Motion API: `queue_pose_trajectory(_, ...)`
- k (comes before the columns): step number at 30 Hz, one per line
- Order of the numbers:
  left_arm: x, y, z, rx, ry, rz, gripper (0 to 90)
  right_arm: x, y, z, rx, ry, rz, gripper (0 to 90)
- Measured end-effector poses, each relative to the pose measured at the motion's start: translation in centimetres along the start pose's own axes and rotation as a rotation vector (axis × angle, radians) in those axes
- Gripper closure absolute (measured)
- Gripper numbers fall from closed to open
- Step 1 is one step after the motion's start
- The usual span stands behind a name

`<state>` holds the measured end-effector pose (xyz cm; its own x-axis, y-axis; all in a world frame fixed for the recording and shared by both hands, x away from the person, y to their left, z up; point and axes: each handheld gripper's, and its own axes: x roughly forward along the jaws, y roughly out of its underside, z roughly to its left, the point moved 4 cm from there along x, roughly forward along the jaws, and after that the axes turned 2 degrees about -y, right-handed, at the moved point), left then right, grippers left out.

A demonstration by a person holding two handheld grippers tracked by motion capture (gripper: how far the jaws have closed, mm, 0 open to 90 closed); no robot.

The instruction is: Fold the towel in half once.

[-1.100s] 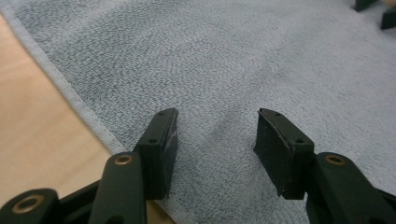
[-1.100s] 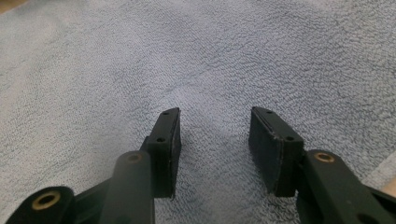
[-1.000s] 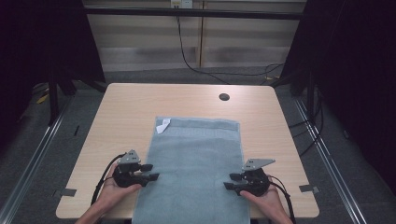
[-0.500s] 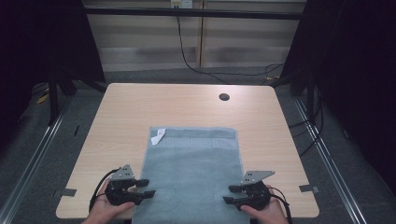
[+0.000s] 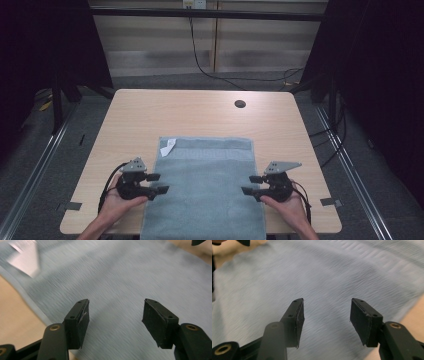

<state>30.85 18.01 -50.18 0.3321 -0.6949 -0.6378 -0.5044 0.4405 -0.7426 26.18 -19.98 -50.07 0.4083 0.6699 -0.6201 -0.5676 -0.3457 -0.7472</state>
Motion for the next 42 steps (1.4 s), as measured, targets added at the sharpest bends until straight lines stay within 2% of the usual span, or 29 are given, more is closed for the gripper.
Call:
queue_pose_trajectory(2,0.5,-1.1,1.3,-0.016,-0.033,-0.025,38.3,0.1,-1.0,-1.5,0.005,0.026,-0.017,44.6)
queue_pose_trajectory(3,0.9,-1.6,2.0,-0.020,-0.073,-0.052,40.3,0.2,-1.6,-2.2,0.019,0.033,-0.038,44.1)
queue_pose_trajectory(4,1.4,-2.0,2.6,-0.031,-0.069,-0.053,40.6,0.5,-2.1,-2.9,0.038,0.033,-0.046,43.2)
queue_pose_trajectory(5,2.0,-2.2,3.1,-0.062,-0.046,-0.043,40.7,0.9,-2.5,-3.6,0.038,0.048,-0.037,42.5)
queue_pose_trajectory(6,2.6,-2.5,3.4,-0.056,-0.068,-0.031,40.5,1.2,-3.0,-4.2,0.034,0.060,-0.035,41.7)
queue_pose_trajectory(7,3.1,-2.6,3.6,-0.036,-0.092,-0.029,40.2,1.4,-3.5,-4.7,0.037,0.055,-0.044,41.8)
queue_pose_trajectory(9,4.0,-2.5,3.9,-0.044,-0.090,0.005,39.6,1.8,-4.3,-5.8,0.041,0.078,-0.053,41.6)
queue_pose_trajectory(11,4.7,-2.1,3.9,-0.016,-0.104,0.043,38.9,2.2,-4.9,-7.2,0.048,0.098,-0.047,37.6)
queue_pose_trajectory(13,5.0,-1.7,3.7,-0.008,-0.110,0.040,37.7,2.7,-5.2,-8.8,0.042,0.142,-0.044,36.5)
queue_pose_trajectory(15,4.9,-1.6,3.7,-0.016,-0.103,0.036,36.8,3.4,-5.5,-10.4,0.072,0.159,-0.051,35.2)
queue_pose_trajectory(18,5.0,-1.6,3.7,-0.025,-0.102,0.027,35.5,4.6,-5.9,-11.5,0.081,0.162,-0.038,34.6)
queue_pose_trajectory(19,4.9,-1.5,3.7,-0.001,-0.108,0.038,34.5,5.3,-6.1,-11.7,0.083,0.159,-0.031,34.4)
queue_pose_trajectory(24,5.0,-1.4,3.5,-0.003,-0.109,0.024,33.1,7.1,-6.4,-12.7,0.098,0.165,-0.011,34.3)
queue_pose_trajectory(27,5.0,-1.4,3.6,-0.011,-0.102,0.019,33.2,7.4,-6.0,-13.2,0.120,0.153,-0.025,34.5)
queue_pose_trajectory(31,4.9,-1.5,3.7,-0.027,-0.095,0.017,33.6,7.6,-5.8,-13.0,0.089,0.174,-0.008,34.5)
queue_pose_trajectory(32,4.9,-1.5,3.8,-0.038,-0.094,0.018,34.2,7.8,-5.7,-12.7,0.053,0.197,0.002,34.6)
queue_pose_trajectory(34,4.8,-1.7,4.1,-0.054,-0.110,0.021,34.3,7.9,-5.5,-12.4,0.022,0.219,0.004,35.9)
queue_pose_trajectory(35,4.8,-1.7,4.1,-0.054,-0.110,0.021,34.0,7.9,-5.4,-12.2,-0.001,0.248,0.003,39.1)
queue_pose_trajectory(36,4.6,-2.0,4.3,-0.069,-0.122,0.002,33.4,7.9,-5.3,-12.1,-0.009,0.254,0.006,42.3)
queue_pose_trajectory(40,3.7,-2.8,5.4,-0.089,-0.139,-0.027,32.6,7.8,-5.3,-11.9,-0.020,0.226,0.009,60.6)
queue_pose_trajectory(41,3.4,-3.1,5.7,-0.096,-0.148,-0.040,32.4,7.7,-5.3,-11.9,-0.020,0.221,0.008,64.3)
queue_pose_trajectory(42,3.2,-3.3,6.1,-0.116,-0.137,-0.073,31.8,7.7,-5.3,-11.8,-0.016,0.213,0.009,67.7)
